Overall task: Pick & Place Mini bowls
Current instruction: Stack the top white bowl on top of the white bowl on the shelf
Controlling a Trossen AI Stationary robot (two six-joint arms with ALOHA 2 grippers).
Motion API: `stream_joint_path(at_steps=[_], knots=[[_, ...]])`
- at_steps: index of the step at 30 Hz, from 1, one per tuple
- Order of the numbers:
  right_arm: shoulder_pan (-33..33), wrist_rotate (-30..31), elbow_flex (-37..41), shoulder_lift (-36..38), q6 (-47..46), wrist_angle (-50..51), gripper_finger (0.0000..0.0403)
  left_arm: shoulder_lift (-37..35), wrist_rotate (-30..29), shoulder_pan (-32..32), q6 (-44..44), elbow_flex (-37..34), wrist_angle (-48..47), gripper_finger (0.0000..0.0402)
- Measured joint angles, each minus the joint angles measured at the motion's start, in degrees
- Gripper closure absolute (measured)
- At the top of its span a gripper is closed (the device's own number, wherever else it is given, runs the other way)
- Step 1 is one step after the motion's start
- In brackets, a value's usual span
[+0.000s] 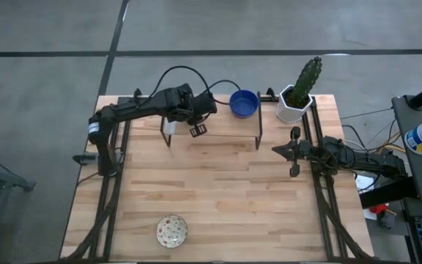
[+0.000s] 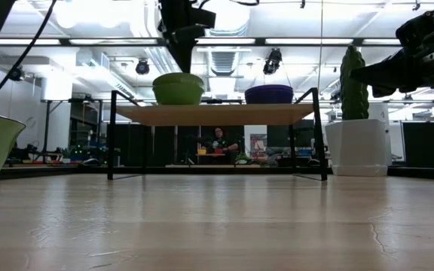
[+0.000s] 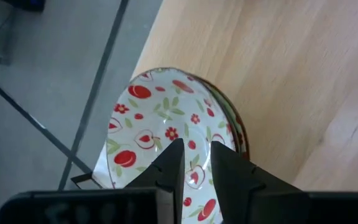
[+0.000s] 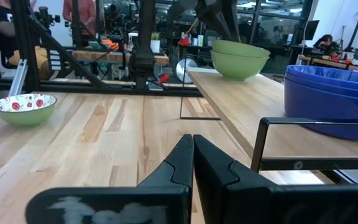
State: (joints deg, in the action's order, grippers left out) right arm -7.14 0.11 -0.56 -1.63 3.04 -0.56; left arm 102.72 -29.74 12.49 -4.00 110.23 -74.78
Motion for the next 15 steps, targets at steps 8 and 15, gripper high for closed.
stream_joint_path(at_steps=[8, 15], knots=[[0.0, 0.0, 0.0, 0.0, 0.1, 0.0, 0.0394, 0.0, -0.3, -0.6, 0.2, -2.0, 0.9, 0.0328], [0.0, 0.0, 0.0, 0.0, 0.0, 0.0, 0.0394, 0.0, -0.3, -0.8, 0.7, -2.6, 2.8, 0.0328]])
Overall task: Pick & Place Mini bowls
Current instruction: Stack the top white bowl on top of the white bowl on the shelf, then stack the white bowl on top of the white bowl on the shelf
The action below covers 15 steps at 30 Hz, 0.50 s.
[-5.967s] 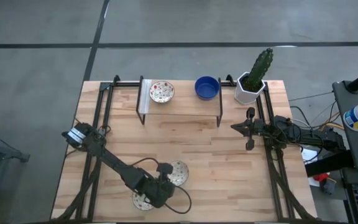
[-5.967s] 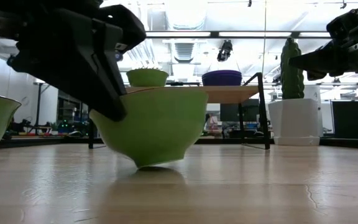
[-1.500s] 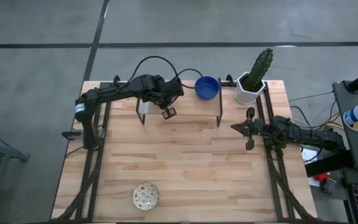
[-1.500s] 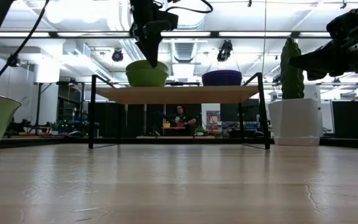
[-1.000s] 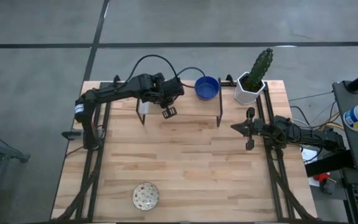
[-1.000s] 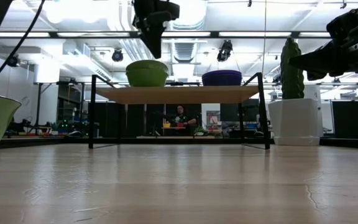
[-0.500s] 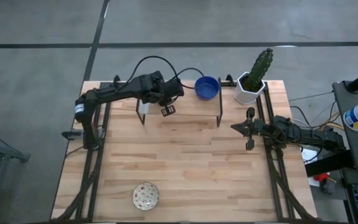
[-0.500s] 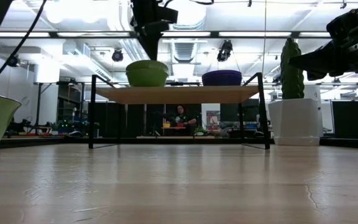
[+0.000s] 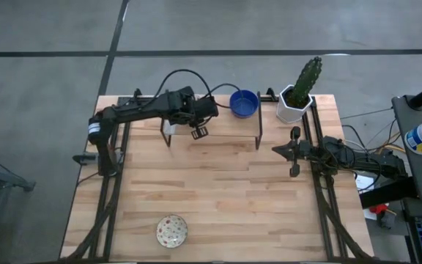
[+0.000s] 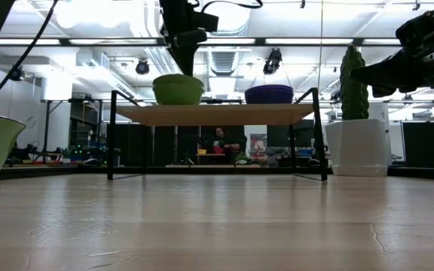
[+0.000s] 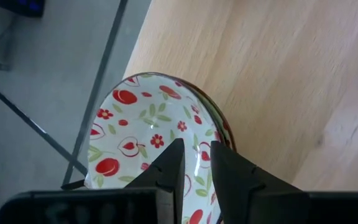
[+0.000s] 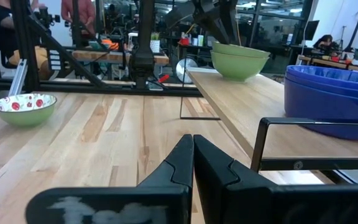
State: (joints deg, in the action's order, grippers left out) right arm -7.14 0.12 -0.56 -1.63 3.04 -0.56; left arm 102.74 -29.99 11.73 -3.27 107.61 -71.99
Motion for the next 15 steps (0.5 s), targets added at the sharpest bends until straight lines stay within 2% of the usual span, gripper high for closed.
stream_joint_path(at_steps=[8, 15], knots=[[0.0, 0.0, 0.0, 0.0, 0.0, 0.0, 0.0394, 0.0, 0.0, 0.0, 0.6, 0.1, -0.1, 0.0328], [0.0, 0.0, 0.0, 0.0, 0.1, 0.0, 0.0394, -1.3, -1.2, -0.6, 0.0, 3.0, -2.1, 0.0328]])
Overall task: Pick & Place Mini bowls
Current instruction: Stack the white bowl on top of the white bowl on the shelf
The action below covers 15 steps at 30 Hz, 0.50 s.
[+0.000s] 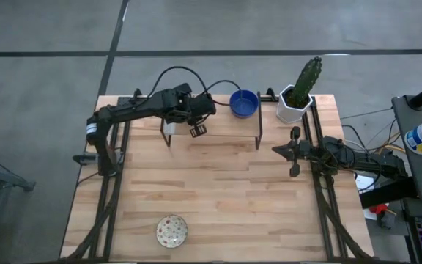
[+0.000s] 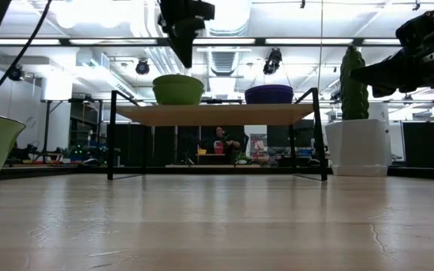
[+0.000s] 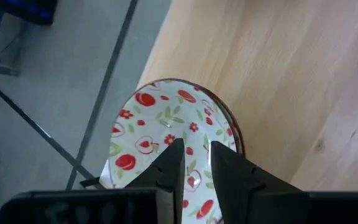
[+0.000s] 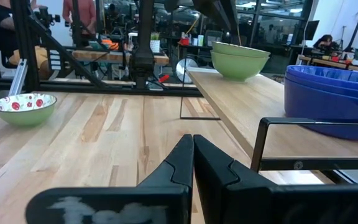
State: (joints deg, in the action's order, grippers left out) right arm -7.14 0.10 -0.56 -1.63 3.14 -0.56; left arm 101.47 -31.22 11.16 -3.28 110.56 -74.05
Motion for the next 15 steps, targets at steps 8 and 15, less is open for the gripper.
stream_joint_path(at_steps=[8, 15], knots=[[0.0, 0.0, 0.0, 0.0, -0.1, 0.0, 0.0394, -3.2, 3.6, -3.6, -6.6, 0.0, -3.3, 0.0328], [0.0, 0.0, 0.0, 0.0, 0.0, 0.0, 0.0394, -3.9, 9.5, -10.6, -14.8, -0.1, -4.7, 0.0328]])
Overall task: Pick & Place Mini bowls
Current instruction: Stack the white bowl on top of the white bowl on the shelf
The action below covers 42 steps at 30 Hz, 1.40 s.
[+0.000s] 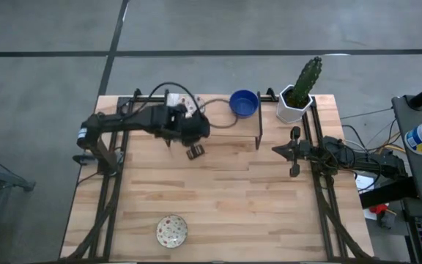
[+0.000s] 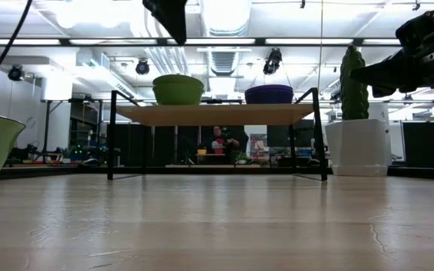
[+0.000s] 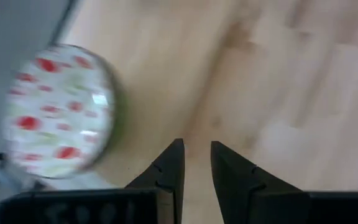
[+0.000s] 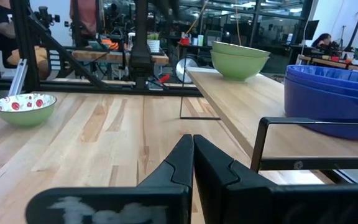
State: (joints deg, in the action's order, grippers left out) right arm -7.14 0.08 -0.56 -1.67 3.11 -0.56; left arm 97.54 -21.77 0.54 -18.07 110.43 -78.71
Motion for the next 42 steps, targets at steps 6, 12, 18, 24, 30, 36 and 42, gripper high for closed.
stream_joint_path(at_steps=[6, 12, 18, 24, 30, 36, 42], knots=[[0.0, 0.0, 0.0, 0.0, -0.1, 0.0, 0.0394, 0.0, 3.3, -8.3, -5.0, -0.1, 0.1, 0.0328], [0.0, 0.0, 0.0, 0.0, 0.0, 0.0, 0.0394, 0.1, 5.0, -17.4, -10.0, -0.1, 0.3, 0.0328], [0.0, 0.0, 0.0, 0.0, 0.0, 0.0, 0.0394, 0.9, 6.4, -27.4, -13.8, -0.1, 3.6, 0.0328], [0.0, 0.0, 0.0, 0.0, -0.1, 0.0, 0.0394, 0.9, 6.4, -35.5, -23.8, -1.5, 10.9, 0.0328], [0.0, 0.0, 0.0, 0.0, -0.1, 0.0, 0.0394, 0.9, 6.3, -41.2, -27.6, -6.2, 20.4, 0.0328], [0.0, 0.0, 0.0, 0.0, 0.0, 0.0, 0.0394, 0.9, 6.2, -43.9, -30.3, -13.0, 26.0, 0.0328], [0.0, 0.0, 0.0, 0.0, 0.0, 0.0, 0.0394, 0.9, 7.4, -46.0, -34.3, -20.5, 31.3, 0.0328]])
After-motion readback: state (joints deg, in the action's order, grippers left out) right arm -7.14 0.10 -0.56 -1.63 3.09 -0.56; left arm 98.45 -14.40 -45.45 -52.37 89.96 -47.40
